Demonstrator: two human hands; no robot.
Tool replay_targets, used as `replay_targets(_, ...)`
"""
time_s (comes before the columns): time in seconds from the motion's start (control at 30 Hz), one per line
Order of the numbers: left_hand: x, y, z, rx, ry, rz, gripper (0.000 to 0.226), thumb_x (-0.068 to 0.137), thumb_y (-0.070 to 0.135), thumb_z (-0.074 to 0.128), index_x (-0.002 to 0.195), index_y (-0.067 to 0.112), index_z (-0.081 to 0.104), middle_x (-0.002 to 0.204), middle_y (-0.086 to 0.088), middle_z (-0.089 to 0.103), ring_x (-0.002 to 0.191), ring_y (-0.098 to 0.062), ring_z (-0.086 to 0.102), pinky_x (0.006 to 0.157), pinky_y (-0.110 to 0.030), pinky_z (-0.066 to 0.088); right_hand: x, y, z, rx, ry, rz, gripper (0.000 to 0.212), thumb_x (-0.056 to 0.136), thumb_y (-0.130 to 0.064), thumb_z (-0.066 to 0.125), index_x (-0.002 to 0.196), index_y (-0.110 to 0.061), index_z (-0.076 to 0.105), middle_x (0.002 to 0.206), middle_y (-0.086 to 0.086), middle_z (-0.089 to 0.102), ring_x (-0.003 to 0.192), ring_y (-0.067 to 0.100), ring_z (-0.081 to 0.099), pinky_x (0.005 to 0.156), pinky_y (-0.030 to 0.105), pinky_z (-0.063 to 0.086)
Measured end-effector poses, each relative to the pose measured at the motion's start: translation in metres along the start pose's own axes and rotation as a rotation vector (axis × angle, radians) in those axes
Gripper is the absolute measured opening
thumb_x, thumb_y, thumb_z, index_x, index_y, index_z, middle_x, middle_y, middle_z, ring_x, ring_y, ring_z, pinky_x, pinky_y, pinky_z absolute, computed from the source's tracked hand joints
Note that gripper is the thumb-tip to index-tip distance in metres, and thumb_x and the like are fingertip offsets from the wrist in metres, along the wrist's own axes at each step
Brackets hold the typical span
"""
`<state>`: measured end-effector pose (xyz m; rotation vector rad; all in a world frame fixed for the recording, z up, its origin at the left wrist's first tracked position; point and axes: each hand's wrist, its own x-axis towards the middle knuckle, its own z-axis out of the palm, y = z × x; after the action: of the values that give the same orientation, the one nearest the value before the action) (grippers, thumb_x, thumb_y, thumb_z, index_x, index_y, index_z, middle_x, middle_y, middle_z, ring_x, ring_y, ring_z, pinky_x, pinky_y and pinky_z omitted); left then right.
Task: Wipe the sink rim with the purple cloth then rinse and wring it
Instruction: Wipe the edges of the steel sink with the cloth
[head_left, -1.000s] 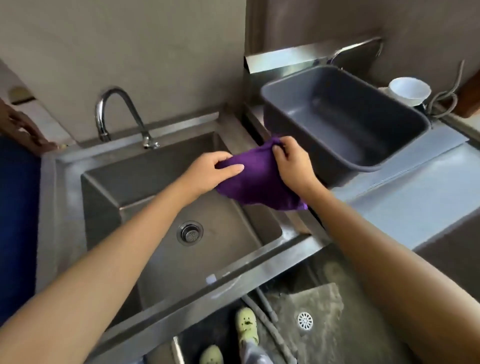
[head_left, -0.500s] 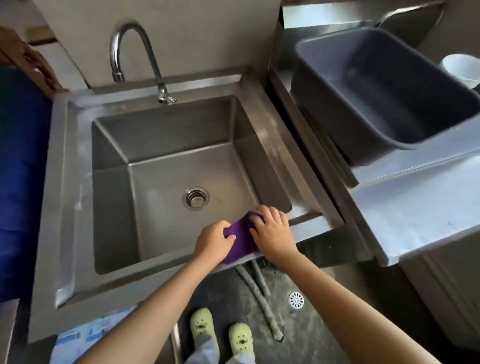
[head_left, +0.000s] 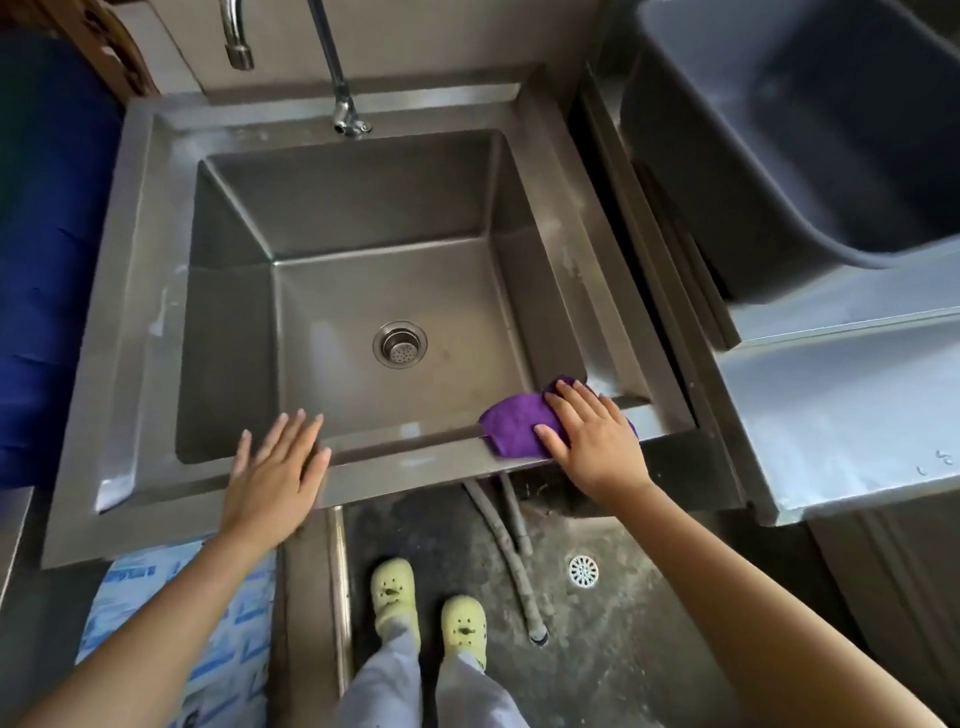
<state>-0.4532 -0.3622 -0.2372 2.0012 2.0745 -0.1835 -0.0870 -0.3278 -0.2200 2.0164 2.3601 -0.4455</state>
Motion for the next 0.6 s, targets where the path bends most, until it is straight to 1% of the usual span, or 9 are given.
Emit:
replay_targets(0.07,0.000,0.001,-0.001,-0.019,-0.007,-0.004,0.077,0.083,0.059,-0.006,0.146,0.024,0.020,0.155,0.005,0.021,0.145,-0.011,0.013,0.117,-0.036,0.003,0.004,0.007,-0.002,-0.005,0.014,0.071,0.074,0.084,-0.063,0.011,0.137,-0.021,0.041,0.149,0.003,0.039,0.142,0.020,0.028,0.117,0.038,0.020)
replay_targets(0.13,0.000,0.003,-0.001,-0.028,0.006,-0.014,0.078,0.083,0.058,-0.005,0.145,0.022,0.025,0.155,0.004,0.024,0.144,-0.012,0.018,0.117,-0.035,0.007,0.007,0.008,-0.003,0.003,0.018,0.141,0.076,0.084,-0.064,0.009,0.139,-0.020,0.039,0.151,0.004,0.036,0.143,0.021,0.026,0.117,0.038,0.019)
replay_targets(0.2,-0.001,0.004,-0.001,-0.036,0.023,-0.024,0.078,0.083,0.057,-0.002,0.144,0.020,0.031,0.153,0.003,0.029,0.143,-0.013,0.023,0.117,-0.036,0.010,0.006,0.005,-0.002,0.007,0.033,0.178,0.076,0.085,-0.062,0.009,0.139,-0.018,0.039,0.151,0.006,0.036,0.142,0.024,0.028,0.117,0.040,0.020)
replay_targets(0.27,-0.002,0.006,-0.001,-0.037,0.036,-0.031,0.077,0.084,0.056,0.000,0.142,0.018,0.035,0.151,0.002,0.034,0.141,-0.014,0.027,0.116,-0.036,0.013,0.003,-0.001,-0.001,-0.017,0.032,0.175,0.076,0.085,-0.061,0.008,0.138,-0.017,0.040,0.150,0.009,0.037,0.140,0.027,0.031,0.116,0.042,0.021)
replay_targets(0.37,-0.001,0.007,0.000,-0.027,0.056,-0.038,0.076,0.086,0.054,0.001,0.140,0.016,0.039,0.148,0.000,0.039,0.140,-0.015,0.031,0.115,-0.037,0.016,-0.003,-0.013,0.002,-0.065,0.025,0.140,0.067,0.089,-0.058,0.017,0.137,-0.018,0.041,0.147,0.011,0.041,0.137,0.029,0.034,0.115,0.043,0.022)
replay_targets(0.43,-0.001,0.008,0.000,-0.031,0.068,-0.038,0.075,0.086,0.053,0.002,0.139,0.015,0.040,0.147,-0.001,0.041,0.139,-0.015,0.033,0.114,-0.037,0.017,-0.009,-0.032,0.005,-0.052,0.021,0.086,0.064,0.090,-0.058,0.023,0.137,-0.019,0.042,0.146,0.010,0.043,0.136,0.029,0.035,0.116,0.043,0.021)
replay_targets(0.6,0.000,0.006,0.001,-0.025,0.063,-0.027,0.077,0.086,0.053,-0.004,0.142,0.017,0.034,0.151,0.001,0.034,0.142,-0.013,0.026,0.117,-0.037,0.014,-0.014,-0.110,0.020,0.056,-0.051,-0.104,0.065,0.089,-0.060,0.025,0.141,-0.022,0.035,0.149,0.006,0.039,0.140,0.029,0.029,0.117,0.044,0.014)
